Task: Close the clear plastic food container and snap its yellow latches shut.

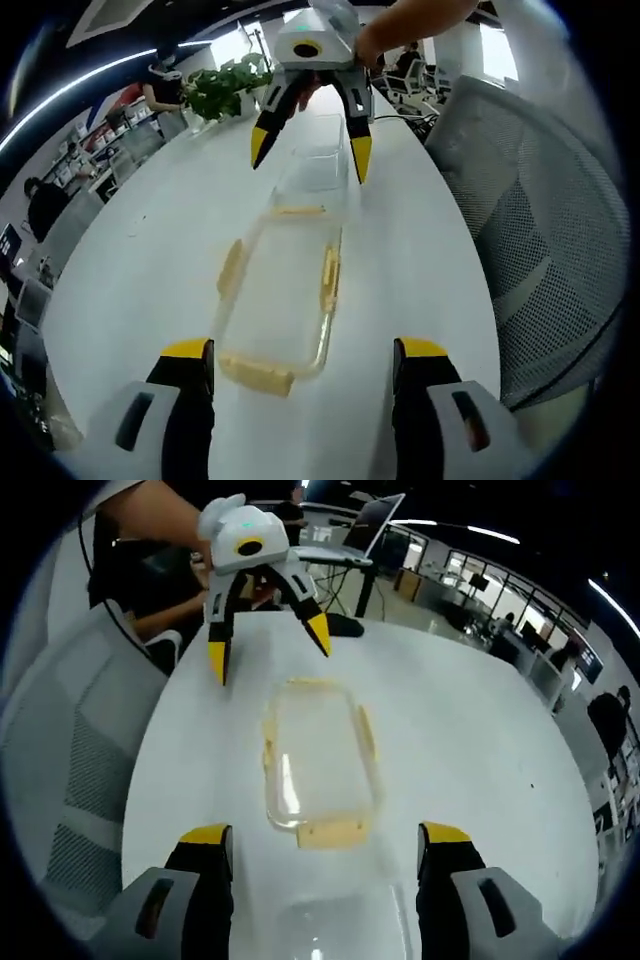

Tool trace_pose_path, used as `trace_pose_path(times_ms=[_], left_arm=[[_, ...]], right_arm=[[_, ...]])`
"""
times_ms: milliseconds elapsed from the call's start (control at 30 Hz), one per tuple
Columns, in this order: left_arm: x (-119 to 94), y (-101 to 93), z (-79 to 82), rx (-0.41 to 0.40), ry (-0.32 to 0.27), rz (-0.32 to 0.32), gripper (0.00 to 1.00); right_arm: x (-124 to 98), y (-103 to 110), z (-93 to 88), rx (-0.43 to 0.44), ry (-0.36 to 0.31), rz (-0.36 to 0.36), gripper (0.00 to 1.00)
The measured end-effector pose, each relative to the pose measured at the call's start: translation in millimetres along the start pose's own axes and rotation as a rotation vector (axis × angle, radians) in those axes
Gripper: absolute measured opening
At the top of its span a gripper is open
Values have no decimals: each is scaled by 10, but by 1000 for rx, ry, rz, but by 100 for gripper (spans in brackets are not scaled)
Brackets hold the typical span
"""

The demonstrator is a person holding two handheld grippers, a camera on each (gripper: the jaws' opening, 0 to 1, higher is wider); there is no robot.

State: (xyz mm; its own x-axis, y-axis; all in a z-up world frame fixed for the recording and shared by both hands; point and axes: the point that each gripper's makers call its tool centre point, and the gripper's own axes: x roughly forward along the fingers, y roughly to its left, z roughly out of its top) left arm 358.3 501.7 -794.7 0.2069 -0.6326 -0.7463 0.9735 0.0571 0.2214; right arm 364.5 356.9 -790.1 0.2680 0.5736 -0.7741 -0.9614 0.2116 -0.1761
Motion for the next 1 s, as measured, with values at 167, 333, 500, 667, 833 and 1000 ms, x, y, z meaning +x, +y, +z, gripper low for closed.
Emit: trace_pose_path(times_ms=[167,333,500,667,833,1000], left_arm=[[16,37,-36,2,9,-13,72],[20,113,-65,19,28,-23,72],[38,172,-94,51,60,-43,72],[79,177,-137,49,104,-90,71],[91,203,-147,61,135,-114,69],[110,235,-150,63,144,-126,67]], right_arm=[[65,-36,5,-5,23,24,75],[123,-21,-7,-17,55,58,75],[180,-3,-28,-18,87,98,75],[224,15,-95,-3,123,132,73],[247,3,-158,-3,153,158,72],[282,14,-195,-23,188,179,72]])
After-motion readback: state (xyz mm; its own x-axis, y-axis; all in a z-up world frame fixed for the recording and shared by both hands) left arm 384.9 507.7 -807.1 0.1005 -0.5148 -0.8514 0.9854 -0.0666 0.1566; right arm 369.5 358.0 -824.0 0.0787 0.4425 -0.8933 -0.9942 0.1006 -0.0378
